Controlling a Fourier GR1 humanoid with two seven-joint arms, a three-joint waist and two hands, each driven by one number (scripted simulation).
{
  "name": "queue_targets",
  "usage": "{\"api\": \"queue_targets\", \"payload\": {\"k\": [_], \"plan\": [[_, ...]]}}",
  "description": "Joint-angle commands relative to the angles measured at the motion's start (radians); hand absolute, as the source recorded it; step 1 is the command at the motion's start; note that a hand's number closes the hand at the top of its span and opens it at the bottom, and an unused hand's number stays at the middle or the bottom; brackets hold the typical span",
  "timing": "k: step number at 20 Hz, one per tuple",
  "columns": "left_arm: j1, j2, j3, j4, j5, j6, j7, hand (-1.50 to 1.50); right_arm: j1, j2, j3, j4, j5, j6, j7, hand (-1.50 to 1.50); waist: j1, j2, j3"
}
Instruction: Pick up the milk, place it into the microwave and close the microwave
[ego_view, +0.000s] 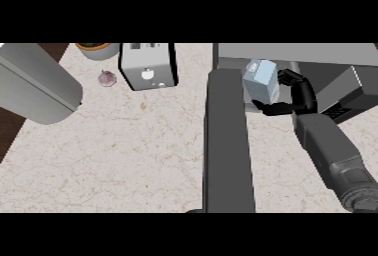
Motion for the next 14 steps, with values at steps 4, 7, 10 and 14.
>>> {"api": "queue_targets", "payload": {"k": [4, 7, 10, 14], "plan": [[-0.056, 0.036, 0.000, 0.021, -0.002, 0.005, 0.003, -1.50, -0.067, -0.049, 0.030, 0.014, 0.056, -0.181, 0.057, 1.50, 0.030, 0.019, 0.001], [-0.061, 0.060, 0.008, 0.044, 0.019, -0.001, 0.006, -1.50, -0.077, -0.059, 0.029, 0.033, 0.061, -0.223, 0.089, 1.50, 0.045, 0.024, 0.002], [-0.069, 0.042, -0.011, 0.034, 0.017, 0.015, 0.010, -1.50, -0.080, -0.094, 0.025, 0.037, 0.063, -0.224, 0.091, 1.50, 0.055, 0.032, 0.003], [-0.093, 0.051, -0.011, 0.059, -0.005, 0.008, 0.007, -1.50, -0.103, -0.106, 0.016, 0.038, 0.059, -0.260, 0.108, 1.50, 0.066, 0.039, 0.003]]}}
